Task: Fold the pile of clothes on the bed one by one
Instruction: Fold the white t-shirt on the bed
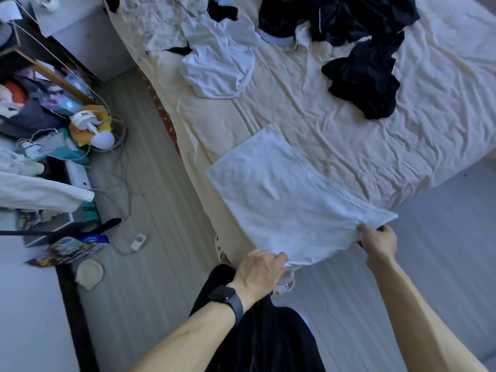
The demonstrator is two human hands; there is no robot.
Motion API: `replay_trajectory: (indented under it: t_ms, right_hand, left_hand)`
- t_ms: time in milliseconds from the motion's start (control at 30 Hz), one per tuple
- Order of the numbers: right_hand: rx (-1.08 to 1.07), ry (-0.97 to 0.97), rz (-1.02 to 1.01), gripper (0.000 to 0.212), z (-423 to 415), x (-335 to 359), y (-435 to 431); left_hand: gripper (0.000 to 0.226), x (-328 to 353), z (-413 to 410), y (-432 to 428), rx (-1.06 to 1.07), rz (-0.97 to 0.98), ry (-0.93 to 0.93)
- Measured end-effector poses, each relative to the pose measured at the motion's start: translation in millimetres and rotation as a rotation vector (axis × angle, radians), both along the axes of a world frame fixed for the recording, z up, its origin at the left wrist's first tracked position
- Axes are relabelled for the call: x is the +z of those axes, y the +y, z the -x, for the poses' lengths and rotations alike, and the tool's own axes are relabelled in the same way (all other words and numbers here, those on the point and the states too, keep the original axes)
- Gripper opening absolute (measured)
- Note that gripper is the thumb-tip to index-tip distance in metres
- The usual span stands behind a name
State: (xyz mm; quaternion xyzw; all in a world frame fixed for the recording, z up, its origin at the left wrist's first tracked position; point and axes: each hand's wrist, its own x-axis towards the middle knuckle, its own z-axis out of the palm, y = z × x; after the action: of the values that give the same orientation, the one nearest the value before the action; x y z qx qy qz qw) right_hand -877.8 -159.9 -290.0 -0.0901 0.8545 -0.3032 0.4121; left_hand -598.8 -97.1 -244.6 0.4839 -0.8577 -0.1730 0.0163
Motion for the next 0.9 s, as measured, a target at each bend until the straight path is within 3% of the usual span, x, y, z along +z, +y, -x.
replay_trajectory:
  t_ms: [133,300,500,600,833,900]
  right_hand:
    - [-0.010,0.025,-0.004,0.034,-7,-3,0]
    - [-0.068,-0.051,0.079,0.014,-44,4,-57]
    - [-0.052,-0.158,0.060,0.019,-102,1,-156]
    - [-0.004,-0.144,0.038,0.010,-143,-22,-216]
    - [0.072,-0.109,-0.127,0.027,-208,-102,-321]
    - [0.093,-0.060,-0.151,0.024,-217,-122,-339]
  left_hand:
    - [0.019,-10,-2,7,0.064,-0.135,0.081]
    - [0.028,-11,-37,-24,0.382,-0.379,0.176]
    - [0.024,-37,-107,-96,0.769,-0.412,0.331]
    - [0.027,-65,-141,-143,0.830,-0.450,0.308]
    - [0.029,-150,-203,-246,0.882,-0.613,0.248]
    - [0.024,-169,-212,-267,0.869,-0.648,0.221]
